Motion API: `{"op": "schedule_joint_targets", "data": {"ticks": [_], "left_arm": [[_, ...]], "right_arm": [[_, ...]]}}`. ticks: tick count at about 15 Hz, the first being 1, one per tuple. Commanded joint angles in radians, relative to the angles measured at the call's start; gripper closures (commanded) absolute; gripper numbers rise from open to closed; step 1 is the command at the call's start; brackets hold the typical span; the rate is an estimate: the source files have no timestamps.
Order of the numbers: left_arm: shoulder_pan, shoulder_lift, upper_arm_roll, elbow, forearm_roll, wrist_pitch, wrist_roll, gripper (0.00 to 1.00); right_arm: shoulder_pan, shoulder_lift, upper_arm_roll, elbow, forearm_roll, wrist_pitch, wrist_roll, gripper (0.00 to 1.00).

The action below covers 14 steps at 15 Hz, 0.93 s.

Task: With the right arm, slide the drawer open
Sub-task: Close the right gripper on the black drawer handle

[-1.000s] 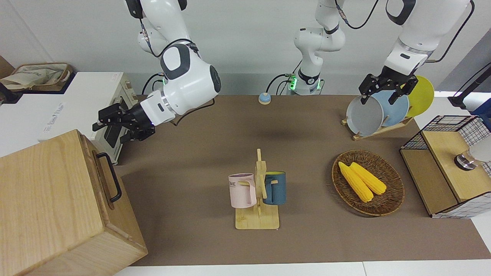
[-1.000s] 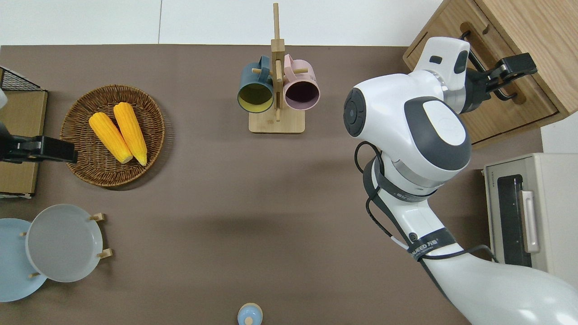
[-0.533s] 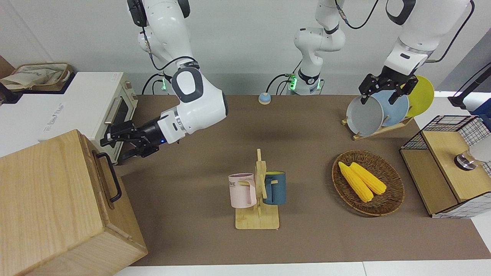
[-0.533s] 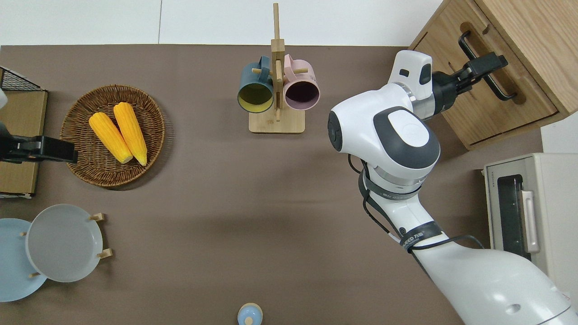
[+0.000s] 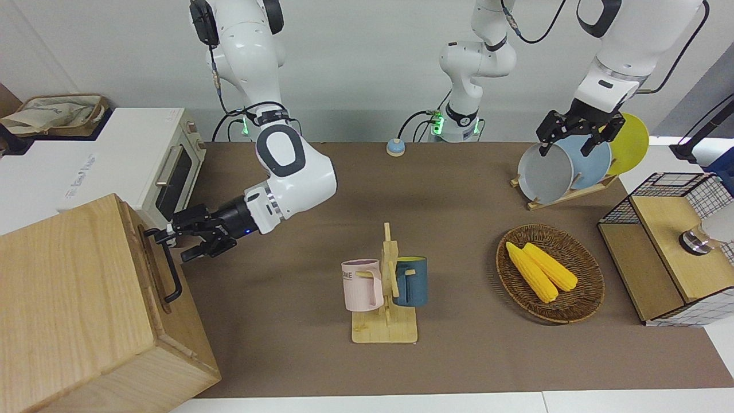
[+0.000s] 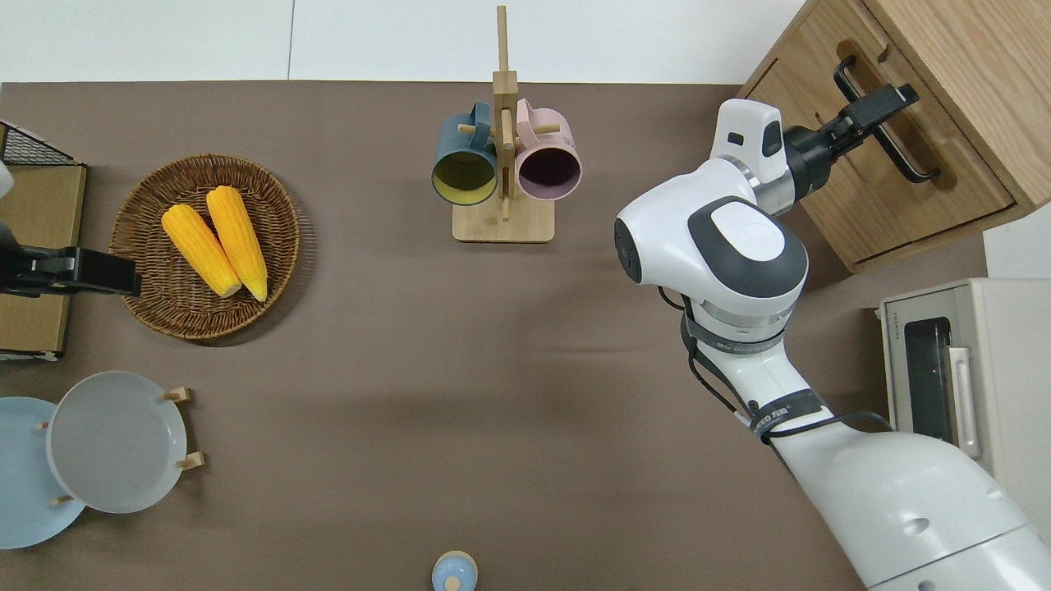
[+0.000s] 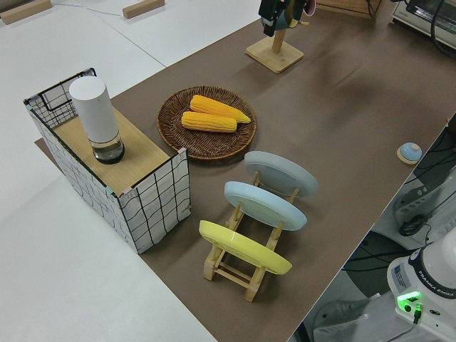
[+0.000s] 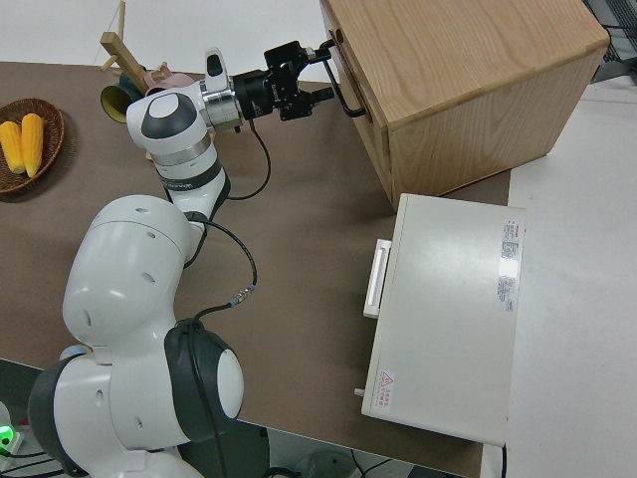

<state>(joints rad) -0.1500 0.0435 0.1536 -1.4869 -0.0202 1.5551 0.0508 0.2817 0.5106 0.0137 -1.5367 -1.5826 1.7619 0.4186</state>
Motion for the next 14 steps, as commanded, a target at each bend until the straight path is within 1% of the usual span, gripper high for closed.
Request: {"op": "schedule_joint_targets", "data": {"ticks": [1, 3, 4, 6, 7, 8, 11, 12, 13, 14], "left_arm": [[-0.017, 0.013, 0.017, 0.020, 0.012, 0.000, 0.008, 0.00], [-0.017, 0.013, 0.017, 0.020, 0.012, 0.000, 0.008, 0.00], [-0.017, 0.013, 0.017, 0.020, 0.012, 0.000, 0.008, 0.00], [-0.017, 0.013, 0.017, 0.020, 0.012, 0.000, 0.008, 0.00], [-0.017, 0.013, 0.017, 0.020, 0.012, 0.000, 0.008, 0.00], [-0.017, 0.013, 0.017, 0.020, 0.012, 0.000, 0.008, 0.00], [-0.017, 0.013, 0.017, 0.020, 0.012, 0.000, 0.008, 0.00], [-0.017, 0.013, 0.017, 0.020, 0.012, 0.000, 0.008, 0.00], [-0.017, 0.013, 0.017, 0.020, 0.012, 0.000, 0.008, 0.00], [-0.017, 0.013, 0.017, 0.020, 0.012, 0.000, 0.008, 0.00]], "right_arm": [[-0.019, 0.006, 0.003, -0.020, -0.060, 0.044, 0.037, 0.021], [-0.019, 0.009, 0.002, -0.020, -0.060, 0.044, 0.051, 0.028], [-0.018, 0.011, 0.003, -0.020, -0.062, 0.042, 0.051, 0.065], [-0.013, 0.016, 0.003, -0.022, -0.060, 0.039, 0.048, 0.259], [-0.009, 0.016, 0.002, -0.022, -0.060, 0.033, 0.045, 0.390], [-0.007, 0.017, 0.002, -0.022, -0.060, 0.030, 0.040, 0.501], [-0.004, 0.017, 0.002, -0.025, -0.060, 0.028, 0.031, 0.788], [-0.003, 0.016, 0.002, -0.028, -0.060, 0.025, 0.026, 0.870], [0.000, 0.016, 0.002, -0.034, -0.059, 0.024, 0.022, 0.931], [0.002, 0.016, 0.002, -0.034, -0.059, 0.022, 0.020, 0.952]]}}
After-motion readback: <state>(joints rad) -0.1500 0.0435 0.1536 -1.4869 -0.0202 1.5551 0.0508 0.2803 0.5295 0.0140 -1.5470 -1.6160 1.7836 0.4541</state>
